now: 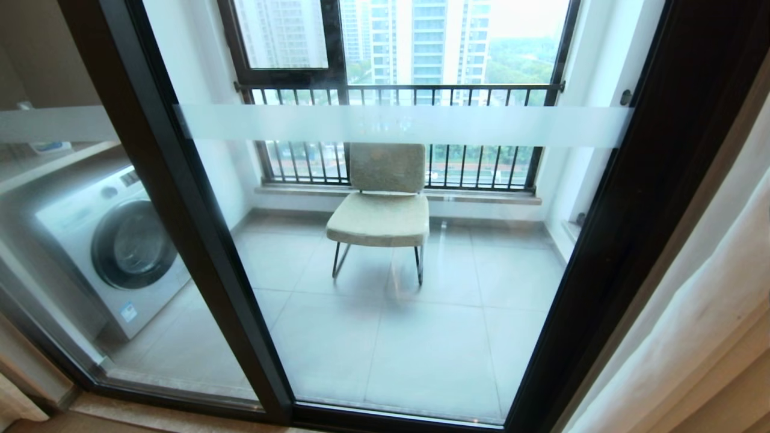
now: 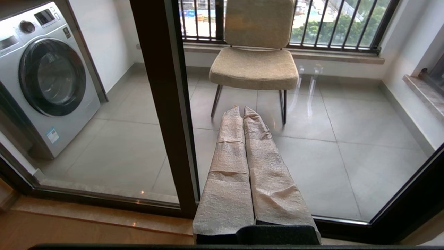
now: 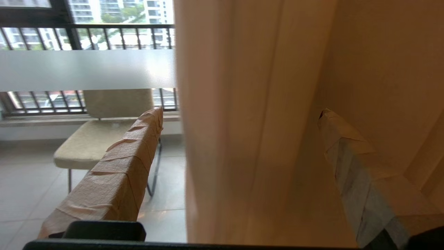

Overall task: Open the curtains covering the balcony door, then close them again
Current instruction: Close the inner curtains on both sides

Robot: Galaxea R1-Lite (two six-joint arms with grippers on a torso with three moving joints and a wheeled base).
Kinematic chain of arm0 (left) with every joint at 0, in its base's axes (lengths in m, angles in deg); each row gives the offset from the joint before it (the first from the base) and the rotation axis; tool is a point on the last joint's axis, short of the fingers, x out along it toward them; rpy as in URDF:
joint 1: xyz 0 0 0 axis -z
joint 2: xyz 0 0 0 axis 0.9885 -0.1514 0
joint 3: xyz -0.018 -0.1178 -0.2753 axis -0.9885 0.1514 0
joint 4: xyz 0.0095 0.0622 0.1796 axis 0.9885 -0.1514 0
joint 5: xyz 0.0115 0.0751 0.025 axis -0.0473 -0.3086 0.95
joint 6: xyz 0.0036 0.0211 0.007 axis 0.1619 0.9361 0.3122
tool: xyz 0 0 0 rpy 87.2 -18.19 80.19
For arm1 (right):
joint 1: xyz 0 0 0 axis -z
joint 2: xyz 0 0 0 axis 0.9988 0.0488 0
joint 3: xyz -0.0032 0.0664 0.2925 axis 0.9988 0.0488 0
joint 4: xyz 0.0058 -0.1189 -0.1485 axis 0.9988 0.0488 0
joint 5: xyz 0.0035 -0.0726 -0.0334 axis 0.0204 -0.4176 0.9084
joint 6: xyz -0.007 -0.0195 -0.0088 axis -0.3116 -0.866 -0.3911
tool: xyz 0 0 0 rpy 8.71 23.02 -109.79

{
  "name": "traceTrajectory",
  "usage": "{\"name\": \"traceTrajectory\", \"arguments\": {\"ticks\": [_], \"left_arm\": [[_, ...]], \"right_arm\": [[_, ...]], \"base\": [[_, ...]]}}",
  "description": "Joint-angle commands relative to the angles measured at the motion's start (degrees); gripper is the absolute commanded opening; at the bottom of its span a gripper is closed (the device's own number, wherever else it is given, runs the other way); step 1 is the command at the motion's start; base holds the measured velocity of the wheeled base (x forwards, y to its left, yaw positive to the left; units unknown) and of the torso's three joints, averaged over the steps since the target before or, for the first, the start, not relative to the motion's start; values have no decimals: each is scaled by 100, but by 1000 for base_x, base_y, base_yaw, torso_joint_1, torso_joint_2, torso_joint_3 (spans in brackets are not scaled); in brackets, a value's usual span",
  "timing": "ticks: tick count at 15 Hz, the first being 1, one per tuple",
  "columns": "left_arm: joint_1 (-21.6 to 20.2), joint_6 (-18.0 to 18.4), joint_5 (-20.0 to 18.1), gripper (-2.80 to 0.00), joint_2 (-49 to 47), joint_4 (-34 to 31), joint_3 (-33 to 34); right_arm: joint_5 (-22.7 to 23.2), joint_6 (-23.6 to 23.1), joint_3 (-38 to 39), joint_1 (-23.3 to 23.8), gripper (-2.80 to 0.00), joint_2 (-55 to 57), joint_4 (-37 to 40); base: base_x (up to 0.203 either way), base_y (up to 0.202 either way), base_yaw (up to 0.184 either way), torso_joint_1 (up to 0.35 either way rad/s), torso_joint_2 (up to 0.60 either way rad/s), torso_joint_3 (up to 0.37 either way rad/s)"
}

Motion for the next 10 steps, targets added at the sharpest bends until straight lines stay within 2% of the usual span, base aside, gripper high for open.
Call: {"name": "traceTrajectory", "arguments": {"ticks": [1,10], "left_arm": [[0,-9,-2,-280,2,-6,0],[0,-1,-2,-280,2,-6,0]], "right_arm": [[5,-5,-106,310,0,585,-133],[26,1,-939,326,0,2129,-843]], "base": [[0,0,0,0,0,0],[0,0,0,0,0,0]]}}
